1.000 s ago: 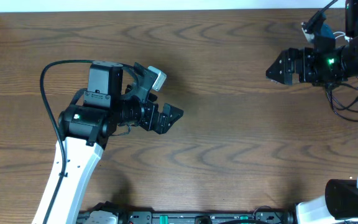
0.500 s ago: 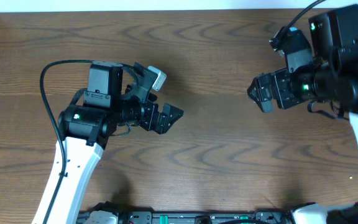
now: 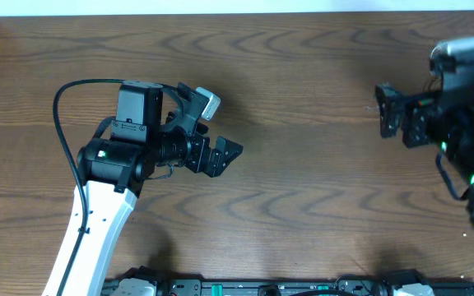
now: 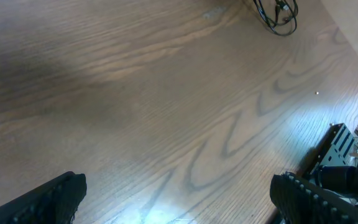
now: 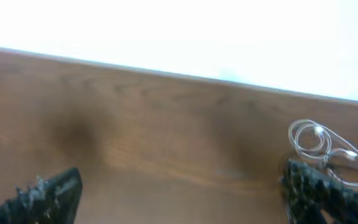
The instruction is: Untangle cables
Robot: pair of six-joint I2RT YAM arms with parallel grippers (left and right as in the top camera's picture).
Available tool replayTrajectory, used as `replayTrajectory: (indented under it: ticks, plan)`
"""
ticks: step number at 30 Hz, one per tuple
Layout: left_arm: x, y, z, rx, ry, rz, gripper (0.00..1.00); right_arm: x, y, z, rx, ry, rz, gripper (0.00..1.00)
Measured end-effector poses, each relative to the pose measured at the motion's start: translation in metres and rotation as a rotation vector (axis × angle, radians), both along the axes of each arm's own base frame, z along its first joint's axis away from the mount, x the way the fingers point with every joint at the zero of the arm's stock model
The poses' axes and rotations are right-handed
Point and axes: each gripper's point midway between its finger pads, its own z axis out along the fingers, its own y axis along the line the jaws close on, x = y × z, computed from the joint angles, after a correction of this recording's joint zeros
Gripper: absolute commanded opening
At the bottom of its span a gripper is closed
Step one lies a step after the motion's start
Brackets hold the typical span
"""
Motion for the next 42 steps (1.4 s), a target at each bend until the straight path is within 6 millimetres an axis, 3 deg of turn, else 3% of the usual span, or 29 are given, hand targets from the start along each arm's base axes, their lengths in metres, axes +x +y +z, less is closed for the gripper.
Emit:
replayTrajectory:
  ticks: [7, 12, 20, 26, 34, 42]
  plan:
    - [0.0, 0.0, 0.0, 0.0, 0.0, 0.0, 0.99, -0.017, -0.024, -0.037, 0.024, -0.226, -0.073, 0.99]
    - [0.0, 0.0, 0.0, 0.002, -0.001, 0.002, 0.99, -0.037, -0.032, -0.08, 0.033, -0.365, -0.099, 0.99]
    - [0.0, 0.0, 0.0, 0.002, 0.0, 0.002, 0.99, -0.053, -0.037, -0.158, 0.043, -0.458, -0.113, 0.99]
    - [0.0, 0.0, 0.0, 0.002, 0.0, 0.002, 0.99, -0.052, -0.037, -0.201, 0.067, -0.454, -0.119, 0.99]
    - [0.0, 0.0, 0.0, 0.002, -0.001, 0.002, 0.99, -0.052, -0.039, -0.239, 0.075, -0.368, -0.143, 0.99]
    - [0.0, 0.0, 0.0, 0.002, 0.0, 0.002, 0.99, -0.052, -0.041, -0.239, 0.079, -0.368, -0.151, 0.99]
